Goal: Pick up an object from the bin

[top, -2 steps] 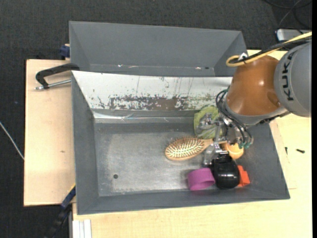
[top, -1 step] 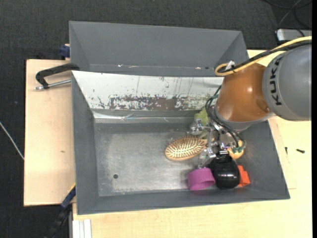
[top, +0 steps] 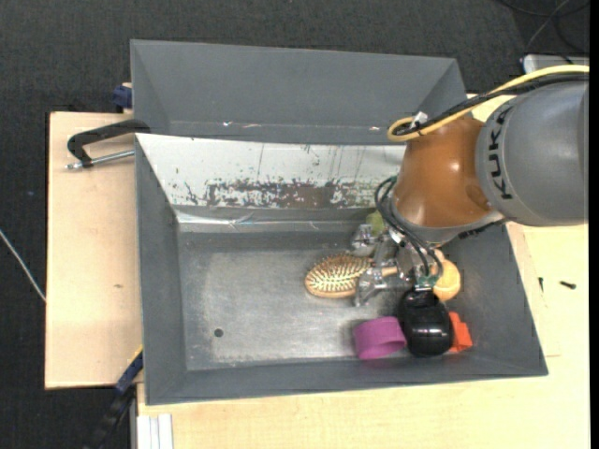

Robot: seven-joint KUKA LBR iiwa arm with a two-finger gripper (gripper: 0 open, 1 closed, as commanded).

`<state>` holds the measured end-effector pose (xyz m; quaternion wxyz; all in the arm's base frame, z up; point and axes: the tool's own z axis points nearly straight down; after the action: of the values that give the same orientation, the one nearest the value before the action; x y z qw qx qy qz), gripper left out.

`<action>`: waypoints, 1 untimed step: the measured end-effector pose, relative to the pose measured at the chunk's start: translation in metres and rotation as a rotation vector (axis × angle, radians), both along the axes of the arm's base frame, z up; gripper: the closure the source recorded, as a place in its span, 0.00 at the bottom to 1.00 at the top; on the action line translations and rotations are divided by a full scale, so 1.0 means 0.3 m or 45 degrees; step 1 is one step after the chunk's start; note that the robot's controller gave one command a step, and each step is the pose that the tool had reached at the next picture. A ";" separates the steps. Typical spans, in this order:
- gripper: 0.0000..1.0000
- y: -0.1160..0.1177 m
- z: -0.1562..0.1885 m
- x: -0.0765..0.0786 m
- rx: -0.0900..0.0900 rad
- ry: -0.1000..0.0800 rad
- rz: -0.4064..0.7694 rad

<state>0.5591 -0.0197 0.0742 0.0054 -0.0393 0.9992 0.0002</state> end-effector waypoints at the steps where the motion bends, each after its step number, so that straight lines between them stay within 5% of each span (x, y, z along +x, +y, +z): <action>1: 1.00 0.000 0.000 0.000 0.000 0.000 -0.001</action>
Offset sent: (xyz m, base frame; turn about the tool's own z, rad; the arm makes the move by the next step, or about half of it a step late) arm 0.0000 -0.0002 0.0740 0.0000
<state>0.5591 -0.0198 0.0742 0.0054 -0.0390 0.9992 0.0003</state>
